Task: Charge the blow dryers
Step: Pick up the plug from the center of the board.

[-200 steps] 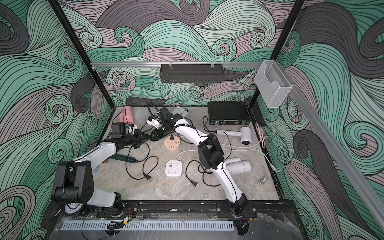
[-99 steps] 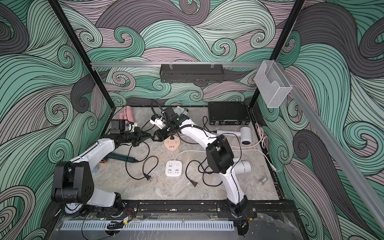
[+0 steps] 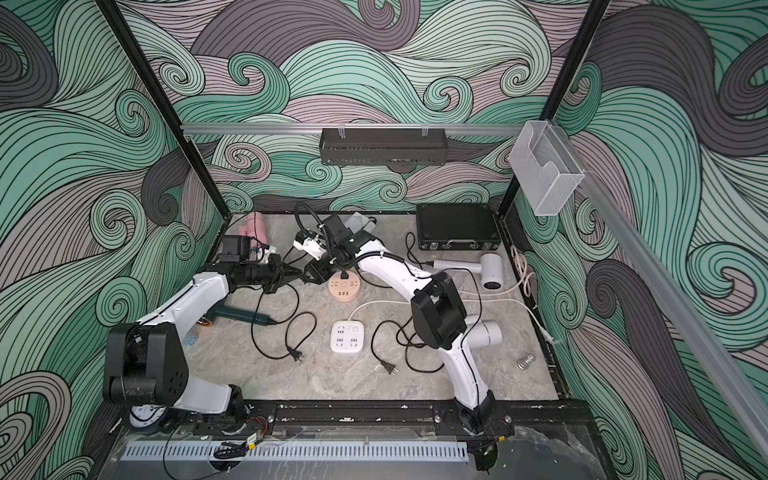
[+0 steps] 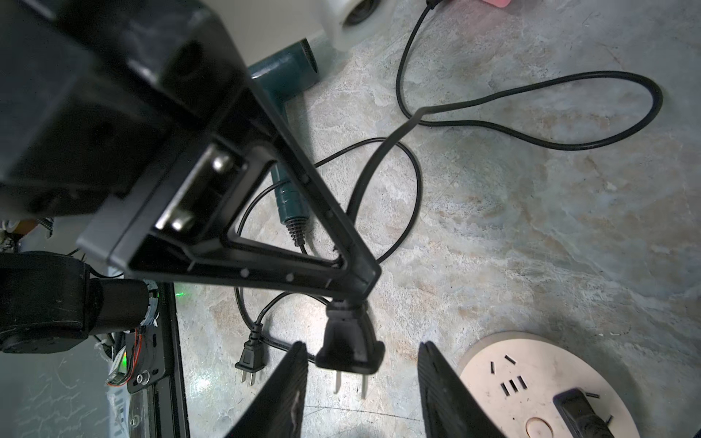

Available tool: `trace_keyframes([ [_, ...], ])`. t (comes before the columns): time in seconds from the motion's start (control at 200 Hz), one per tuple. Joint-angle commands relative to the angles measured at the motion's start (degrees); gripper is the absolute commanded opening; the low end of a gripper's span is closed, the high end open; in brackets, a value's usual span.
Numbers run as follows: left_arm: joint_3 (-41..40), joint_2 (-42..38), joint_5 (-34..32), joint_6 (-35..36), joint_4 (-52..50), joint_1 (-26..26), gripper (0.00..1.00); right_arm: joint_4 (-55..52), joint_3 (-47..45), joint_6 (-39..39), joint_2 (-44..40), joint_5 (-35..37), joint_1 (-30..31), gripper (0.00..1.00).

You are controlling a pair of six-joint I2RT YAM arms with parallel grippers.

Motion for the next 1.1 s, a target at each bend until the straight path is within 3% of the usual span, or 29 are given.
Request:
trace_keyframes([
  [0.0,2.2,0.9,1.3,1.8,-2.1,-0.2,0.01,-1.9,2.6,-2.8,1.7,0.7,0.3,0.49],
  [0.375,2.7,1.6,1.7,1.7,-2.1,-0.5,0.01,-3.3,3.6,-3.4,3.2,2.1,1.3,0.46],
  [0.52,2.9,1.8,1.9,1.8,-2.1,-0.6,0.01,-3.4,3.2,-3.5,3.5,3.8,1.3,0.5],
  [0.856,2.8,2.1,2.0,2.1,-2.2,-0.7,0.02,-2.2,2.0,-3.4,2.8,3.9,1.5,0.36],
  [1.096,2.8,2.8,2.1,2.9,-2.2,-1.0,0.03,-2.0,2.1,-3.5,2.4,3.7,1.6,0.19],
])
